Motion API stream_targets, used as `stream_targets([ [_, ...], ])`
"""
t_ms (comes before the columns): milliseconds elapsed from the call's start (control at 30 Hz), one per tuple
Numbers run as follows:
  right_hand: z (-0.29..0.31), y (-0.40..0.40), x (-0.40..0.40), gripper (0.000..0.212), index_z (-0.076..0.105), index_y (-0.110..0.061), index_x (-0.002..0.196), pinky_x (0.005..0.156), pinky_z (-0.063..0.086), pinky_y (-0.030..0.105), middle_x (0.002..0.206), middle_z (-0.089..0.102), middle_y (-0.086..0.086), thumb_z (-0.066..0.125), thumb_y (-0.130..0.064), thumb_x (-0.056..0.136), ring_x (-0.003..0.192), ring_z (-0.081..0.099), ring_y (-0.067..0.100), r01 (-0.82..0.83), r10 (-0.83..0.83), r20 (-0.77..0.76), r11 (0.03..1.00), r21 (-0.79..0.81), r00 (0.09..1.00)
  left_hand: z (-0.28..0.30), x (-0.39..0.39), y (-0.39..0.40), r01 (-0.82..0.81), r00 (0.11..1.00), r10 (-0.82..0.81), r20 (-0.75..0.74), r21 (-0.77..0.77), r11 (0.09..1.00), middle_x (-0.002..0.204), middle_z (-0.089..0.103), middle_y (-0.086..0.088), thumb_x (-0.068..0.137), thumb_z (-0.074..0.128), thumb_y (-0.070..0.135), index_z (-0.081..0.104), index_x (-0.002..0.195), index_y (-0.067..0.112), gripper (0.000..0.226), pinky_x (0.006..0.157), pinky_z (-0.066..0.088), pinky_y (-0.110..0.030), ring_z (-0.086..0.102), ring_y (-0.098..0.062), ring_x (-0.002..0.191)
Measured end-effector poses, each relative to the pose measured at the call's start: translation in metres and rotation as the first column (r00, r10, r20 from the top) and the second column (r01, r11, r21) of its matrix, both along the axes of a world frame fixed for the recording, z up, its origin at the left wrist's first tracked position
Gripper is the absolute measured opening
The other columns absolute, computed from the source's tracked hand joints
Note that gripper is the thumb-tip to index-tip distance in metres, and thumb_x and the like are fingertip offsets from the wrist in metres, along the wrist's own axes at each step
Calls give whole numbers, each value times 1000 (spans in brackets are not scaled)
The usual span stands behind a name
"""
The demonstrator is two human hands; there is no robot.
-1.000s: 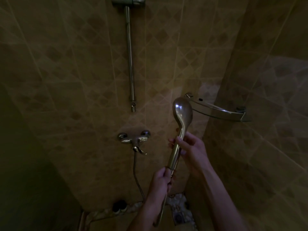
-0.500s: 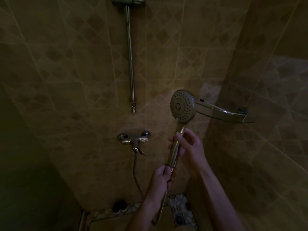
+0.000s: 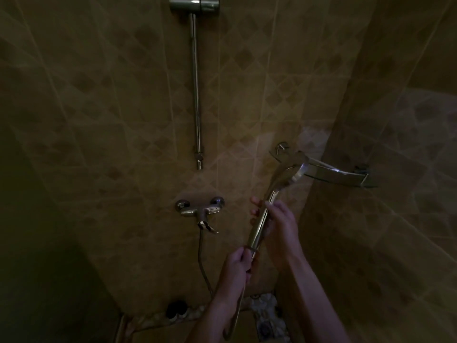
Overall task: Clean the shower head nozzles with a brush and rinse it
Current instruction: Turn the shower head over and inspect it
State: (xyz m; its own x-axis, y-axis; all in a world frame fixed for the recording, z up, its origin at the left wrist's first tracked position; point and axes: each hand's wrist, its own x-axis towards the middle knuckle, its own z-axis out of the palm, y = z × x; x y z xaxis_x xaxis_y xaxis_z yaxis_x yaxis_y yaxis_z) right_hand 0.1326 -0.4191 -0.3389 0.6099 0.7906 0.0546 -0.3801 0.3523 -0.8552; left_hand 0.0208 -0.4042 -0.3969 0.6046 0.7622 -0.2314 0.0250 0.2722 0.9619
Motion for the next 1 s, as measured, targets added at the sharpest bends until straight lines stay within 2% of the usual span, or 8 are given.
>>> stream_targets([
  [67, -5, -1, 1, 14, 68, -28, 76, 73, 50, 32, 94, 70, 10, 78, -38, 74, 79, 64, 16, 41, -31, 138, 996, -75, 990, -2, 0, -2, 2, 1000, -2, -4, 0, 1000, 54, 51, 14, 101, 40, 13, 60, 78, 17, 30, 42, 28, -12, 38, 4, 41],
  [200, -6, -8, 7, 19, 66, -22, 79, 59, 49, 22, 74, 62, -2, 73, -40, 78, 69, 59, 9, 40, -19, 226, 995, -87, 974, -2, -1, -3, 23, 1000, -23, 8, -2, 1000, 51, 53, 18, 101, 39, 16, 62, 84, 18, 28, 43, 30, -11, 41, 4, 43],
  [300, -7, -10, 12, 21, 66, -14, 96, 66, 51, 25, 82, 67, 3, 70, -28, 82, 79, 63, 16, 24, -17, 173, 999, -38, 985, -3, -2, -3, 20, 1000, -19, 10, -14, 1000, 51, 53, 15, 101, 40, 16, 63, 86, 18, 27, 43, 30, -12, 40, 4, 43],
  [400, -10, -9, 14, 27, 56, -6, 120, 79, 53, 33, 96, 71, 11, 55, -13, 94, 94, 68, 26, -1, 2, 53, 1000, -20, 999, -2, -1, -5, 17, 1000, -17, 11, -21, 1000, 48, 51, 15, 100, 40, 14, 61, 83, 17, 27, 40, 27, -11, 38, 3, 39],
  [500, -7, -9, 10, 23, 56, -4, 117, 80, 51, 36, 96, 68, 12, 51, -13, 96, 92, 66, 28, -50, 51, -2, 998, 36, 999, -1, 1, -7, 10, 1000, -10, 3, -25, 1000, 45, 52, 15, 100, 40, 12, 59, 81, 16, 27, 40, 26, -11, 38, 3, 38],
  [633, -5, -5, 5, 49, 53, -11, 119, 73, 53, 33, 85, 69, 4, 76, -21, 77, 79, 67, 19, 14, -10, 115, 999, -29, 993, -2, 1, -6, 0, 1000, 0, -24, -12, 1000, 45, 52, 16, 100, 40, 11, 59, 80, 17, 28, 41, 27, -11, 38, 4, 39],
  [833, -8, -4, 8, 31, 59, -15, 108, 75, 54, 34, 95, 73, 5, 72, -21, 81, 94, 71, 25, 76, -65, 172, 995, -63, 983, 4, 0, -8, -6, 1000, 6, -2, -2, 1000, 45, 50, 15, 101, 40, 13, 57, 76, 17, 30, 40, 26, -10, 37, 4, 38],
  [1000, -6, -7, 9, 27, 66, -8, 105, 74, 53, 30, 97, 64, 12, 67, -23, 82, 91, 62, 21, -8, 12, 201, 1000, -18, 980, 8, -2, -11, 0, 1000, 0, 16, -1, 1000, 55, 45, 9, 101, 40, 11, 57, 80, 15, 27, 40, 25, -12, 35, 2, 38],
])
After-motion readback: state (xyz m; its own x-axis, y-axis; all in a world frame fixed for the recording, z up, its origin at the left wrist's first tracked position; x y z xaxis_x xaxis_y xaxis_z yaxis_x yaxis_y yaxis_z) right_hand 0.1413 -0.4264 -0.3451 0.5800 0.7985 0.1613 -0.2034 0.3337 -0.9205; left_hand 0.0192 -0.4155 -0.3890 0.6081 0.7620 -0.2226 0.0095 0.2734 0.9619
